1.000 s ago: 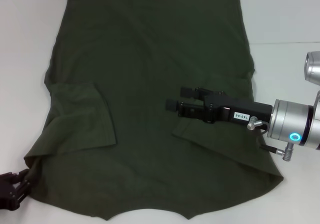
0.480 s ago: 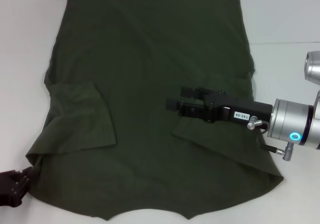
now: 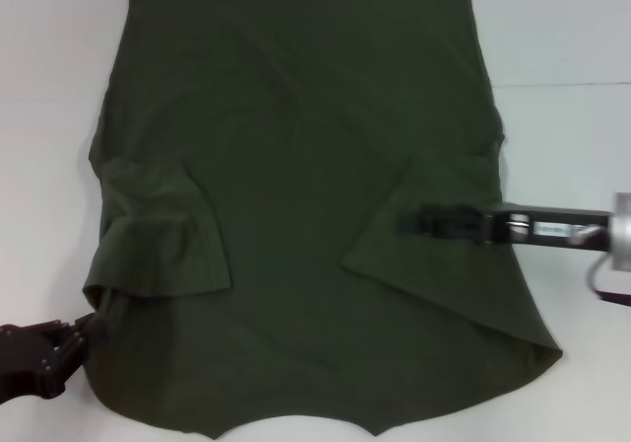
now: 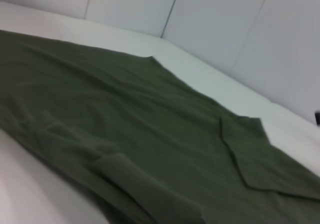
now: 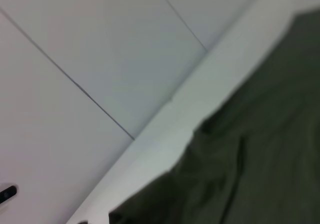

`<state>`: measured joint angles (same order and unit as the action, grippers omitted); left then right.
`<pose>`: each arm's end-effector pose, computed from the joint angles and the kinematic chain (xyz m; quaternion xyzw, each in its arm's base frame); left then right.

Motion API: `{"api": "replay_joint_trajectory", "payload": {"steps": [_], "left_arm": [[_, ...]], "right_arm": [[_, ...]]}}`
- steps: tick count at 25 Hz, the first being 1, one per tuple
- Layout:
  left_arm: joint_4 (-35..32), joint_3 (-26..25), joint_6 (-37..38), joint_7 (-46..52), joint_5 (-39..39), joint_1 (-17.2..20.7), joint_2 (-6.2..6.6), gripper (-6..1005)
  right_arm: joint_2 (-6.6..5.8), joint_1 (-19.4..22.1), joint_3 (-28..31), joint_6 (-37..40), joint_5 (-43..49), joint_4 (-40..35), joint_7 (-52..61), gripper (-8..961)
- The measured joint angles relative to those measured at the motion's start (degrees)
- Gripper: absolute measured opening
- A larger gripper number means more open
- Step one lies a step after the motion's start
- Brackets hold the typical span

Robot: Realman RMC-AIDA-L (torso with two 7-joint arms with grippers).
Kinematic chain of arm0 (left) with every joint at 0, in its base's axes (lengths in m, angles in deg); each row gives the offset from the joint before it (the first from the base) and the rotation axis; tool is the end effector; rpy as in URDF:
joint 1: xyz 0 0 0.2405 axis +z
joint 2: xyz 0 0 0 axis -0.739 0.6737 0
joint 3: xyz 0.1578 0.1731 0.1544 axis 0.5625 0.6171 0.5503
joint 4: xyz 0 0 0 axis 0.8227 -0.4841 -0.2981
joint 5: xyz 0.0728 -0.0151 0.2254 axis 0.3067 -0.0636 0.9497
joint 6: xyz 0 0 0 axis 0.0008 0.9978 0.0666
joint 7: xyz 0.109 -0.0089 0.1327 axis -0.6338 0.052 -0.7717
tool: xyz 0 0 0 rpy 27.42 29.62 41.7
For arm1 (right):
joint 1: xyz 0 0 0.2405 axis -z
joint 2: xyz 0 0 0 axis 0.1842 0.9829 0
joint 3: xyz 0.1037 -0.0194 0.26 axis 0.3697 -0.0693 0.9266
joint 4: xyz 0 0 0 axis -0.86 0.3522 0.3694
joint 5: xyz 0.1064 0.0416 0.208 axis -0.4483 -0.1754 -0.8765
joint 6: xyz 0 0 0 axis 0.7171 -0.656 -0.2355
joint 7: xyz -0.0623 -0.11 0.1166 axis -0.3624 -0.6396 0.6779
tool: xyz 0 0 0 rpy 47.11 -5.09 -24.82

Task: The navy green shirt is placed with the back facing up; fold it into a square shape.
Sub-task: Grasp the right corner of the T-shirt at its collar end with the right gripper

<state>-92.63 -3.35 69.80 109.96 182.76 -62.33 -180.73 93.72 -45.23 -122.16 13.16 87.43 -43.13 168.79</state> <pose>-0.3943 0.2747 -0.0102 -0.8552 -0.3679 -0.2506 0.2656 0.2761 0.3949 -0.0424 -0.8530 0.4343 0.2820 0.0657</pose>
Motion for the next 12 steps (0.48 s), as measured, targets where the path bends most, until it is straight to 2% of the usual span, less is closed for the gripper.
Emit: {"api": "replay_joint_trajectory", "payload": {"steps": [3, 8, 12], "left_arm": [[0.2, 0.0, 0.3, 0.4, -0.4, -0.1, -0.07, 52], [0.2, 0.1, 0.3, 0.5, -0.5, -0.2, -0.08, 52], [0.3, 0.1, -0.1, 0.7, -0.5, -0.3, -0.08, 52]], "right_arm": [[-2.71, 1.5, 0.2, 2.7, 2.0, -0.5, 7.0, 941], [-6.36, 5.7, 0.5, 6.4, 2.3, -0.8, 12.9, 941], [-7.16, 8.1, 0.7, 7.6, 2.3, -1.4, 14.3, 942]]}}
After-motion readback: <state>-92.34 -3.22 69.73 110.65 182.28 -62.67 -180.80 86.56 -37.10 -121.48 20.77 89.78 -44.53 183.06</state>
